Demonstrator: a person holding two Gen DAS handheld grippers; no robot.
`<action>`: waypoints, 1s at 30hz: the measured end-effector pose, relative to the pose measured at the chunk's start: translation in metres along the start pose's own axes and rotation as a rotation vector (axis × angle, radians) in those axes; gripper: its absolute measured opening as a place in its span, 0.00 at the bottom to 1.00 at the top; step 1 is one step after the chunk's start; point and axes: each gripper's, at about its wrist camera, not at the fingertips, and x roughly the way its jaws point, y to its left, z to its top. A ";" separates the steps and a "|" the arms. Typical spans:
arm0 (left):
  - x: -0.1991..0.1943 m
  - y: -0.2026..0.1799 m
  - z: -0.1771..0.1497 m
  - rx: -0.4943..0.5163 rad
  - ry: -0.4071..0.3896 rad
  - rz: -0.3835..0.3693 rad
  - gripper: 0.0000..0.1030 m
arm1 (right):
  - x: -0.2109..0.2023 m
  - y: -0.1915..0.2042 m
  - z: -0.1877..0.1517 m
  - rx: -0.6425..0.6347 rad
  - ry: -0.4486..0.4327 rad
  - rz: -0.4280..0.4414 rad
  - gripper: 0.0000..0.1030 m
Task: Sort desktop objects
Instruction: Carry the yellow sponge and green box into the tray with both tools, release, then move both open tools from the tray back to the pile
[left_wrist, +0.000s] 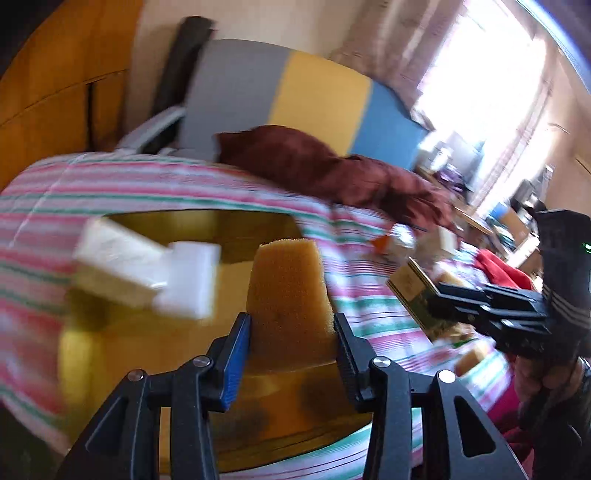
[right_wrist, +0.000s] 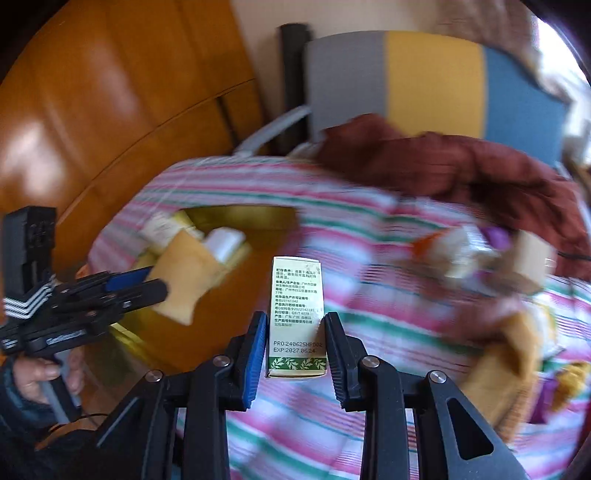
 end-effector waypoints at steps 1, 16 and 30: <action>-0.005 0.014 -0.003 -0.021 -0.009 0.032 0.44 | 0.006 0.010 0.002 -0.008 0.007 0.025 0.31; -0.027 0.112 -0.047 -0.193 -0.014 0.263 0.58 | 0.071 0.110 -0.015 -0.019 0.076 0.263 0.79; -0.047 0.069 -0.040 -0.062 -0.130 0.320 0.60 | 0.030 0.093 -0.039 -0.055 -0.171 -0.051 1.00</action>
